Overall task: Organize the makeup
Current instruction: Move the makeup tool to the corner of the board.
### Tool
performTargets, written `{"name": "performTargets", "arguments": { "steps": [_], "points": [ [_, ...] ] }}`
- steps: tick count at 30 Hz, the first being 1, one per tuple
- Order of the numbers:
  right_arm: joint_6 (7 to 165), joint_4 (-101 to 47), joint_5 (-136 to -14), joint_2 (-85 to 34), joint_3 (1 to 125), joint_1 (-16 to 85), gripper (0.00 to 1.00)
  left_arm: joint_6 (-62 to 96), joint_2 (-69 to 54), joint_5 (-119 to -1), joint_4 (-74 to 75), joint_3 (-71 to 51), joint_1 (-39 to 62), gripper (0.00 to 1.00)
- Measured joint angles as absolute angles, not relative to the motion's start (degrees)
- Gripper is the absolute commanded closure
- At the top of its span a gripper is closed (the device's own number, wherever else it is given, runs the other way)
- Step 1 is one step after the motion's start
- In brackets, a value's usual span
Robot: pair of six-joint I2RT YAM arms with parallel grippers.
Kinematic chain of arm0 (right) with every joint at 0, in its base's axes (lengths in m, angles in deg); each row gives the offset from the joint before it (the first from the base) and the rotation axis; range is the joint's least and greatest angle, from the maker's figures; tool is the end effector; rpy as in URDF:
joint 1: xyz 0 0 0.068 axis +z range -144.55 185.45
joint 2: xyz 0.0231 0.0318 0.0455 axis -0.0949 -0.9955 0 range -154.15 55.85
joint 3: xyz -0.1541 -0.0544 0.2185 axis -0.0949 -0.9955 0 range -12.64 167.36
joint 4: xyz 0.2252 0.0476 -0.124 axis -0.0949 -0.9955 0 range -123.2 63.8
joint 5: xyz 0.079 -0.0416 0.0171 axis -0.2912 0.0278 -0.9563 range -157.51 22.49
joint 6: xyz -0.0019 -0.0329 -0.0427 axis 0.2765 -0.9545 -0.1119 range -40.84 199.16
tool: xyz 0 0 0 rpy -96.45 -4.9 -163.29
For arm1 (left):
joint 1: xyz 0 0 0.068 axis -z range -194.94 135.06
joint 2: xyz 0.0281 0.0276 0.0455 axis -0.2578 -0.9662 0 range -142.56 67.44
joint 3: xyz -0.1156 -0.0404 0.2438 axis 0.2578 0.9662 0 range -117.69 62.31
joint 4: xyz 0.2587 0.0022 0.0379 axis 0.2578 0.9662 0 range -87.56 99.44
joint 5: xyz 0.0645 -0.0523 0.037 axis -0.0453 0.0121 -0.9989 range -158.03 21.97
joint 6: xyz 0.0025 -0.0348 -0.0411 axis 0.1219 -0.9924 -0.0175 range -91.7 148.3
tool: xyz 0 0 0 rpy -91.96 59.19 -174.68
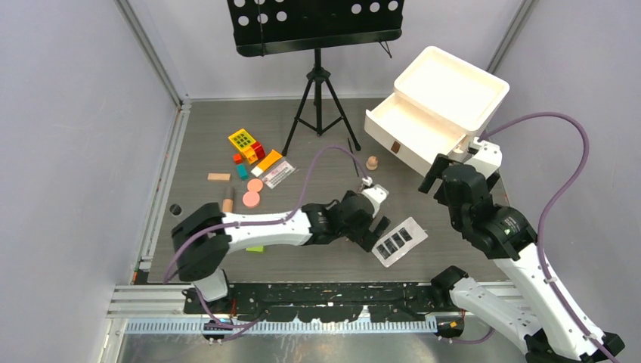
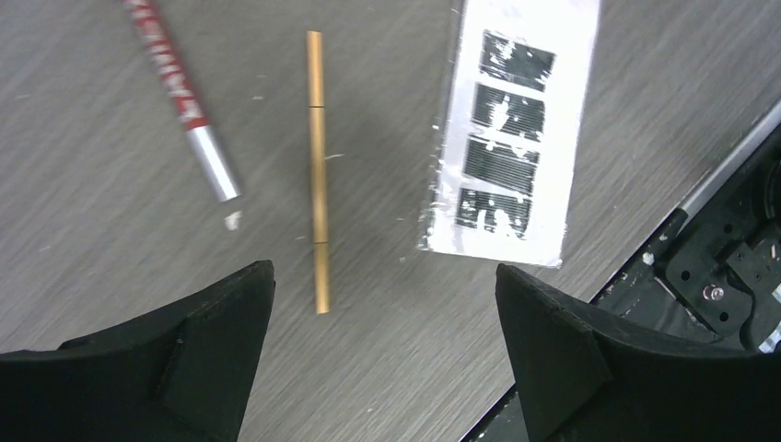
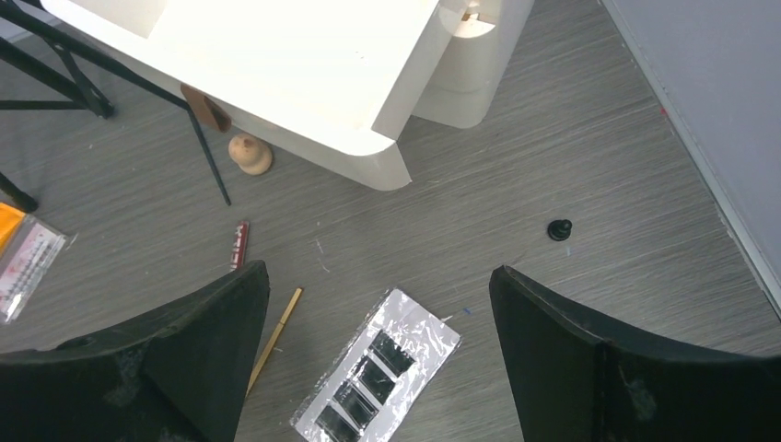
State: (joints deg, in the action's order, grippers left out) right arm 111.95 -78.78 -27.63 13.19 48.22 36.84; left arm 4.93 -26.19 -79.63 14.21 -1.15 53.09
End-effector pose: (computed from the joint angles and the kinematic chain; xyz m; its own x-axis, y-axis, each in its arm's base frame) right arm 0.1173 0.0447 0.3688 -0.3770 0.2569 -0.8899 0.3047 0.9417 0.1428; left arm 0.1412 -0.3309 0.2330 -0.5677 0.3685 -0.7361 0.6834 0.7096 -0.1718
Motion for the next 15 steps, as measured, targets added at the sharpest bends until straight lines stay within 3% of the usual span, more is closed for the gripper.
{"name": "performTargets", "arguments": {
  "steps": [15],
  "points": [
    [113.6,-82.1,-30.6,16.9,48.7,36.8,0.07,7.8,-41.0,-80.4,13.9,-6.4,62.6,0.00]
  ]
}}
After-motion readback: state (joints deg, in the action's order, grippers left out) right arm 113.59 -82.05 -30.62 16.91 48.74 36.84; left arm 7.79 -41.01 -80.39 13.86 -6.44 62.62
